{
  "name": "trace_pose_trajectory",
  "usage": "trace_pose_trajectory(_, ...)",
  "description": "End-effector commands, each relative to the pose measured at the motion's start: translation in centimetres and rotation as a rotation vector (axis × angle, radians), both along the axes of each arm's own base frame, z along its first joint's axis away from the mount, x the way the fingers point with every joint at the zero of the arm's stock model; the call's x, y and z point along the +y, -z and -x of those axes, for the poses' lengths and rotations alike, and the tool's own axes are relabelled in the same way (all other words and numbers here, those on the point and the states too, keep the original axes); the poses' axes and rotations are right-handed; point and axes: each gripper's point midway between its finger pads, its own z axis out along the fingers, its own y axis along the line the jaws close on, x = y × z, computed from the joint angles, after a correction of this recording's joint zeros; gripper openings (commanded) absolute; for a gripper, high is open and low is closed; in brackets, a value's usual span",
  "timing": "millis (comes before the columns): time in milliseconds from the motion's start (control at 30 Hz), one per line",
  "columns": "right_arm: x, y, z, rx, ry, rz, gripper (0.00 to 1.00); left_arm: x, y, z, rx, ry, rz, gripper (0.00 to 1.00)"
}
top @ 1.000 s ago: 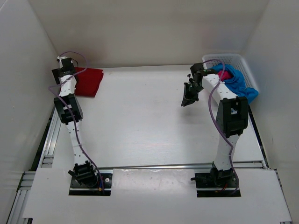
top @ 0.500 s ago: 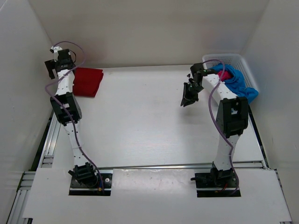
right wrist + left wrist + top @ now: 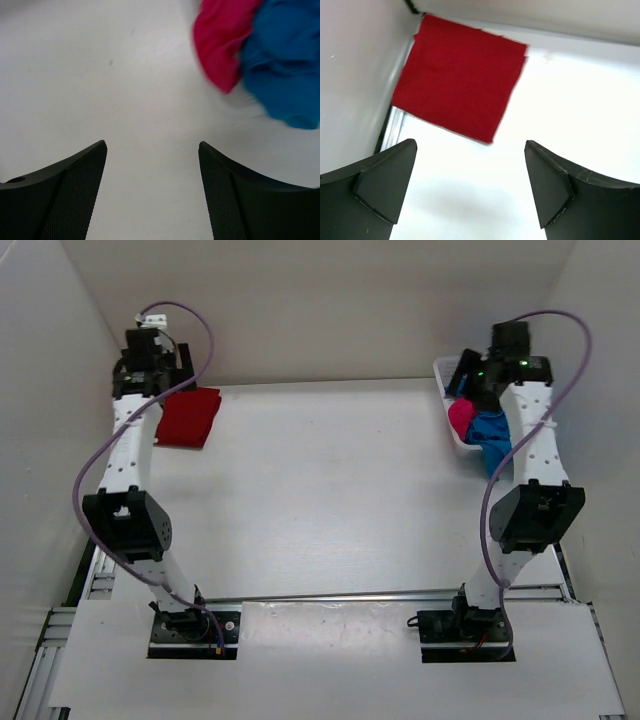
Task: Fold and stack the t-shirts
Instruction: Grab crumpled tshirt from bin with the right arm
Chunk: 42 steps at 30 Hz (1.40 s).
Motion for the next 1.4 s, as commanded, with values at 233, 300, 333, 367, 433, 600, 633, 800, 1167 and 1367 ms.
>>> trace_pose_trajectory(233,-10.6,4.4,-10.1,-0.052,0.278,-0.064,0.78,-1.1,2.4,11.7,0.236,0.092,0.186,1.00)
trace_pose_trajectory(300,-10.8,6.1,-11.1,-0.048,0.281,-0.095,0.77,-1.0,3.5,12.7,0.268,0.072,0.167,1.00)
trace_pose_trajectory(333,-10.2,7.5,-12.1,-0.048,0.253,-0.127,0.77,-0.3,3.4,13.2,0.268,0.042,0.141,1.00)
trace_pose_trajectory(367,-9.8,8.1,-12.6,-0.048,0.245,-0.155,0.77,-0.4,3.8,13.3,0.278,0.040,0.132,1.00)
trace_pose_trajectory(433,-9.3,9.8,-13.8,-0.044,0.245,-0.205,0.74,-0.1,4.3,13.8,0.293,0.023,0.120,1.00)
trace_pose_trajectory(600,-8.4,10.4,-15.0,-0.059,0.231,-0.272,0.47,0.0,5.6,14.5,0.335,0.013,0.119,1.00)
trace_pose_trajectory(633,-8.4,10.4,-15.0,-0.060,0.231,-0.272,0.39,-0.2,5.9,14.4,0.345,0.019,0.127,1.00)
trace_pose_trajectory(800,-10.1,8.2,-14.1,-0.103,0.247,-0.157,0.00,-0.5,6.4,14.4,0.363,0.032,0.142,1.00)
trace_pose_trajectory(1167,-10.9,-19.3,-9.0,-0.690,0.250,-0.034,0.00,-1.0,5.7,14.1,0.340,0.056,0.159,1.00)
trace_pose_trajectory(1367,-6.2,-35.2,-0.6,-1.103,0.086,-0.150,0.00,-1.7,5.1,14.8,0.293,0.083,0.172,1.00)
